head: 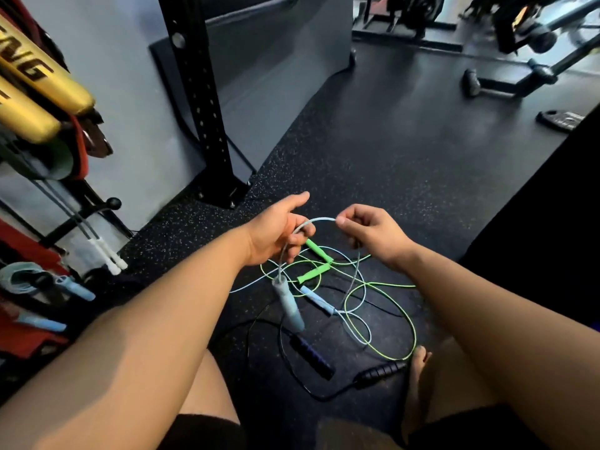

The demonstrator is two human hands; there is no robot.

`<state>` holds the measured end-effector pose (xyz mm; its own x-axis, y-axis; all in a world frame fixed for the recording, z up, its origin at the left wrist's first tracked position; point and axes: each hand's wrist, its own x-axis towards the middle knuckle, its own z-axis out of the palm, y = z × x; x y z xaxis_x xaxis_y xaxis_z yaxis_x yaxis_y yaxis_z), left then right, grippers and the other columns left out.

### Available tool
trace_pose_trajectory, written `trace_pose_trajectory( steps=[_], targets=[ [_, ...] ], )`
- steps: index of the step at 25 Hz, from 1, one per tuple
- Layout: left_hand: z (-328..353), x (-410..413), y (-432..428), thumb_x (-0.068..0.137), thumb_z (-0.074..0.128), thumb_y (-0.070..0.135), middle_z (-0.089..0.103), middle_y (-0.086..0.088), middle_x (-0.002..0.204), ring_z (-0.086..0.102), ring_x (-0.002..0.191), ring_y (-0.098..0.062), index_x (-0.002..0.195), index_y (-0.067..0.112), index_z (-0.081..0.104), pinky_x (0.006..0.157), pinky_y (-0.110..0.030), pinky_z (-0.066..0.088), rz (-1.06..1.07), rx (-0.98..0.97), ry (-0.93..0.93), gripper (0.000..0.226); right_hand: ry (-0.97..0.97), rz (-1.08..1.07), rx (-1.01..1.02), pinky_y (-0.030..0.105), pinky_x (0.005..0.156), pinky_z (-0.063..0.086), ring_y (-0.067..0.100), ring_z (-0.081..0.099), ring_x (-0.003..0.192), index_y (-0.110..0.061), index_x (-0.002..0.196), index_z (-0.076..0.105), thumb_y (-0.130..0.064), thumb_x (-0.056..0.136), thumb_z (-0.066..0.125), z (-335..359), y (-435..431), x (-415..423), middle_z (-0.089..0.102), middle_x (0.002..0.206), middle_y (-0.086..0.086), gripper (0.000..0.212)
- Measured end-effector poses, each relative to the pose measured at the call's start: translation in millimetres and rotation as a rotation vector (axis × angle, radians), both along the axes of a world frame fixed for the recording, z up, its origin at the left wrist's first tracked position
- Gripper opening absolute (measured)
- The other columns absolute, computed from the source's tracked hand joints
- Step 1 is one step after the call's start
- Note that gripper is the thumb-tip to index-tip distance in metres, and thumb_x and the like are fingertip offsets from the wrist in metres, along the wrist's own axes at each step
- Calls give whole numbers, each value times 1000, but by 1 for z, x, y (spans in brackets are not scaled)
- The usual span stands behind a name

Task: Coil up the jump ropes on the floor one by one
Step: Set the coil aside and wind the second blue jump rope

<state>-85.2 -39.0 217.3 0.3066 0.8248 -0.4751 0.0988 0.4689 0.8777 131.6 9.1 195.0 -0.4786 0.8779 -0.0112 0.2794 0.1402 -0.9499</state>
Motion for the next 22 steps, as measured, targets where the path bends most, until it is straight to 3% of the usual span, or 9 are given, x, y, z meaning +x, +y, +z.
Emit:
trace_pose_trajectory(
  steps=[4, 7, 9, 12, 16, 19, 22],
  targets=[
    [5, 12, 20, 89, 21, 86, 29, 3, 55, 34, 46, -16, 73, 18, 53, 53, -33, 31, -97, -16, 14, 76, 47, 89, 8, 24, 58, 46, 15, 53, 62, -12, 90, 68, -14, 96, 66, 4, 15, -8, 61, 73, 7, 6],
    [4, 5, 37, 82, 24, 92, 25, 4, 56, 27, 46, -15, 70, 20, 51, 50, -31, 25, -6, -33, -128, 77, 152, 64, -145, 23, 64, 50, 17, 58, 67, -9, 93, 61, -8, 99, 58, 1, 37, -7, 62, 75, 7, 7],
    [2, -2, 47, 80, 25, 94, 29, 3, 58, 29, 50, -16, 73, 18, 53, 54, -33, 26, 83, -28, -260, 81, 108, 90, -188, 32, 69, 47, 26, 57, 76, -10, 95, 60, -10, 100, 56, -12, 47, -8, 65, 79, 7, 6],
    [0, -4, 57, 78, 24, 95, 41, 1, 66, 40, 56, -17, 85, 13, 58, 60, -34, 32, 189, -16, -434, 88, -36, 161, -191, 39, 71, 44, 27, 57, 78, -16, 96, 61, -20, 102, 54, -41, 50, -12, 69, 78, 5, 10],
    [-5, 1, 72, 79, 22, 94, 62, -2, 82, 57, 66, -19, 104, 8, 66, 67, -34, 45, 317, 16, -537, 100, -408, 276, -38, 27, 71, 47, 13, 62, 73, -19, 99, 64, -23, 102, 51, -54, 47, -15, 68, 81, -2, 14],
    [-9, 7, 79, 82, 15, 93, 70, -3, 89, 64, 70, -19, 114, 7, 62, 71, -34, 48, 404, 6, -441, 103, -658, 407, 19, 23, 68, 42, 6, 58, 71, -14, 111, 62, -24, 104, 43, -50, 37, -19, 64, 82, -9, 23],
    [-14, 14, 85, 88, 11, 88, 73, -4, 93, 69, 78, -21, 120, 6, 62, 71, -34, 48, 496, -2, -307, 101, -791, 486, 226, 22, 66, 29, 15, 50, 72, -12, 106, 60, -23, 105, 41, -40, 30, -27, 59, 84, -4, 22]
  ],
)
